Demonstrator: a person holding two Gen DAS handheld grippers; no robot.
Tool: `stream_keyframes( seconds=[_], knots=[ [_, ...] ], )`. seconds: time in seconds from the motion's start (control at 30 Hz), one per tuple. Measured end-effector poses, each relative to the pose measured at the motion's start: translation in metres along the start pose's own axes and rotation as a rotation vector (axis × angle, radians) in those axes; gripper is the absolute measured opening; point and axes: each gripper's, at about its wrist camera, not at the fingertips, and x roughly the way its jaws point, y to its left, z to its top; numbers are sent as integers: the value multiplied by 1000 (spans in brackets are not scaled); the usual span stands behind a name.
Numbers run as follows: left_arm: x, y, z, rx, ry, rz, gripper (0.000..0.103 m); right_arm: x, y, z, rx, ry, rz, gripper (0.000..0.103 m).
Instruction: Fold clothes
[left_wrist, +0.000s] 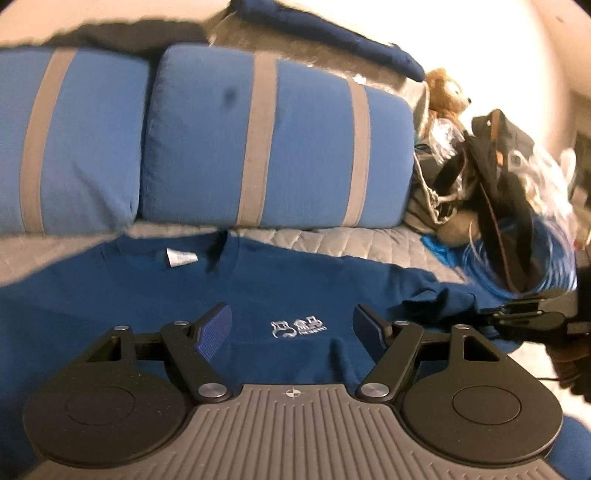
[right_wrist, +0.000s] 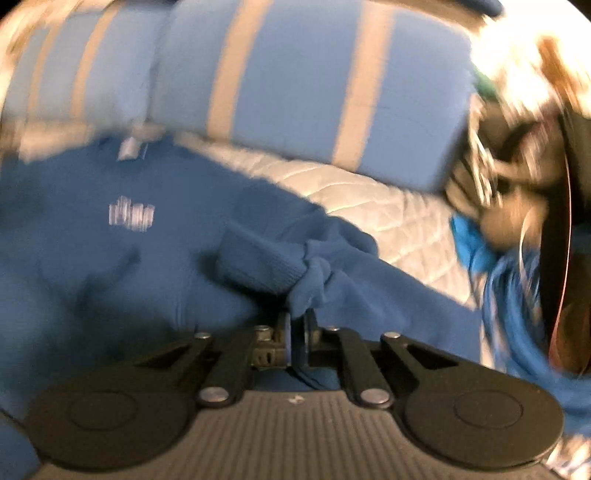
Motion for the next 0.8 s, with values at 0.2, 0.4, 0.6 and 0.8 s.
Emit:
stream_keyframes(
  seconds=[0.2,0.4,0.6,0.8],
  knots=[
    [11,-5,26,-222,163,-142,72,-21,-25,14,197,-61,136,6],
    [47,-19,38,-436,275,-326,73,-35,-20,26,261,-99,223,6],
    [97,-23,16,-651,376,-422,73,-35,-2,27,227,-107,241,5],
    [136,-12,-16,-1019,409,-545,73,-39,10,24,220,-133,251,5]
  ],
)
